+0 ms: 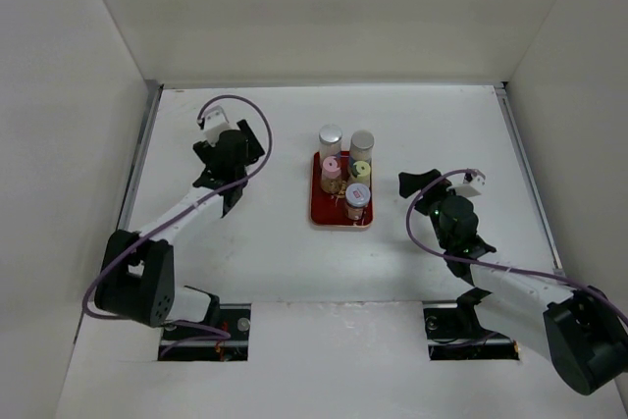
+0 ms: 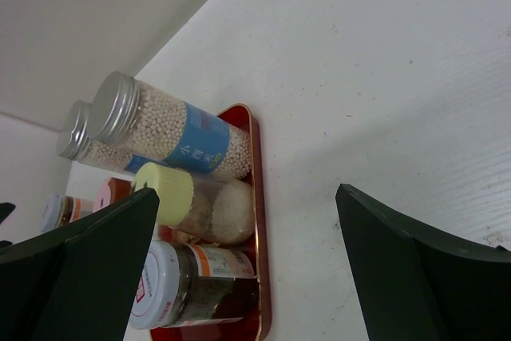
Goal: Organize the condiment bottles
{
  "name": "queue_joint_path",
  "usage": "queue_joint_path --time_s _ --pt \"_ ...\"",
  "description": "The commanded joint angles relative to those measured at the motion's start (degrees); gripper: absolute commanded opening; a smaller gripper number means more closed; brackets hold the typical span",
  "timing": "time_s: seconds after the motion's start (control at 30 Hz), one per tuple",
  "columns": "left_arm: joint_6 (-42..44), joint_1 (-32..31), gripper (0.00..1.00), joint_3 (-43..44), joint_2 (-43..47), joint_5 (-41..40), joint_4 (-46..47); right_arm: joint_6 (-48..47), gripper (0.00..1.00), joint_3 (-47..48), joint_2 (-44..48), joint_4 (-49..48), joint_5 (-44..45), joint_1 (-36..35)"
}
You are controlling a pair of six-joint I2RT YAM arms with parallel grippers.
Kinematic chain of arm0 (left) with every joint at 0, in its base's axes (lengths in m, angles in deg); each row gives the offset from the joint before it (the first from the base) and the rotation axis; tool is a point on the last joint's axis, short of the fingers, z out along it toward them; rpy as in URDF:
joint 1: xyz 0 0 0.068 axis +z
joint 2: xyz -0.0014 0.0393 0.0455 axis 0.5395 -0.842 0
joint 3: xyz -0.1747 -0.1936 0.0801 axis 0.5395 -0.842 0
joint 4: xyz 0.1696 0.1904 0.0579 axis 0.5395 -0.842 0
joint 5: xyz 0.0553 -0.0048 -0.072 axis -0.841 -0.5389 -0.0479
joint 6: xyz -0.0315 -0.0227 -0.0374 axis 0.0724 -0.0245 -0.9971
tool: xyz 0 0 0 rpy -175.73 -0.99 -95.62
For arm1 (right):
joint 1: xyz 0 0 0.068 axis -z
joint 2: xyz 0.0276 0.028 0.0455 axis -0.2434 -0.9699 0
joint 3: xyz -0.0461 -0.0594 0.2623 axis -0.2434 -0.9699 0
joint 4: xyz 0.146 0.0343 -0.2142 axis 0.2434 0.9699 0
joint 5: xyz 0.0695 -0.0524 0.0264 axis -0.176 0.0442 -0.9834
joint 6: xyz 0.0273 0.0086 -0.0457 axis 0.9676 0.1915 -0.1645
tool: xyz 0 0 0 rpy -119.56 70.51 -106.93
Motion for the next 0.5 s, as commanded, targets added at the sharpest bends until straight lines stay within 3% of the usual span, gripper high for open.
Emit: queue_joint_path --time_s 0.0,0.23,0.47 --pt "1.4 5.1 0.83 1.6 -3.7 1.7 2.4 -0.6 1.0 1.1 0.0 -3.5 0.0 -0.4" --pt "2.5 8.7 0.82 6.9 -12.7 6.1 3.1 -0.6 1.0 1.3 -0.5 -3.6 0.0 -0.7" --pt "2.6 8.5 0.82 8.8 -14.3 6.6 4.3 -0.6 1.0 1.5 -1.1 -3.6 -0.2 -0.8"
